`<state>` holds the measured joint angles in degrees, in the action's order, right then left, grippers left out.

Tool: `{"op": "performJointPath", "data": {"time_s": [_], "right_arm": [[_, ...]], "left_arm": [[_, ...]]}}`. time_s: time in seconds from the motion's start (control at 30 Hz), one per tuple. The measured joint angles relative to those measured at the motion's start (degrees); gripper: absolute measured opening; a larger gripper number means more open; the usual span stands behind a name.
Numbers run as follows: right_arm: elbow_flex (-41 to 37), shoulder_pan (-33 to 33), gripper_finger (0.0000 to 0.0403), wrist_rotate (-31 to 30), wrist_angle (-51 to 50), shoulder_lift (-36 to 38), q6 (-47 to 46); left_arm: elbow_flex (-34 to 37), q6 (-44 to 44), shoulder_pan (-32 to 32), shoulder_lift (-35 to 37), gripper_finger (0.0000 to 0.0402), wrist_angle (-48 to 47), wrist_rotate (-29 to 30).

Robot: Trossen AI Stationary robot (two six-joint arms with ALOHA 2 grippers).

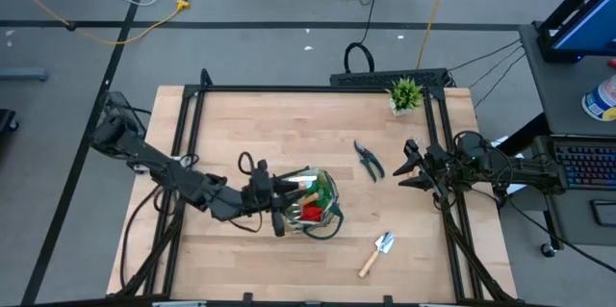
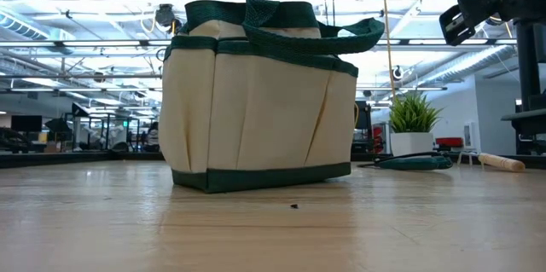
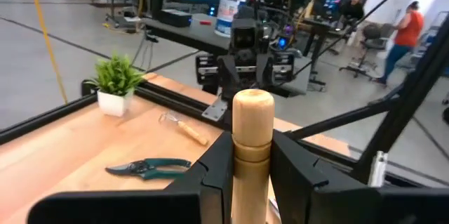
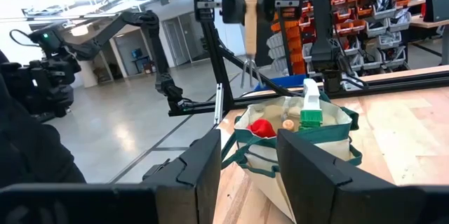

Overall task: Pick & Place Garden tools in Gardening bag
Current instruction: Put the left brown hand rake into the gardening bag

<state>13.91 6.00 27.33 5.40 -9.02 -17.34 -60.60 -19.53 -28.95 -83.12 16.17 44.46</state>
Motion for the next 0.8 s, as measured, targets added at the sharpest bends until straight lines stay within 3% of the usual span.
{"op": "performJointPath", "data": {"time_s": [0.23,0.53,0.8], "right_arm": [[0.0,0.0,0.013,0.02,-0.01,0.0,0.0],[0.0,0.0,0.013,0.1,-0.01,0.01,-0.16],[0.0,0.02,0.013,2.99,0.03,0.02,-0.64]], "left_arm": [[0.0,-0.24,0.24,-2.45,0.007,-0.15,3.42],[0.0,-6.4,0.34,-3.9,0.007,-9.29,8.12],[0.72,-9.55,0.87,-3.77,0.007,-12.36,8.54]]}}
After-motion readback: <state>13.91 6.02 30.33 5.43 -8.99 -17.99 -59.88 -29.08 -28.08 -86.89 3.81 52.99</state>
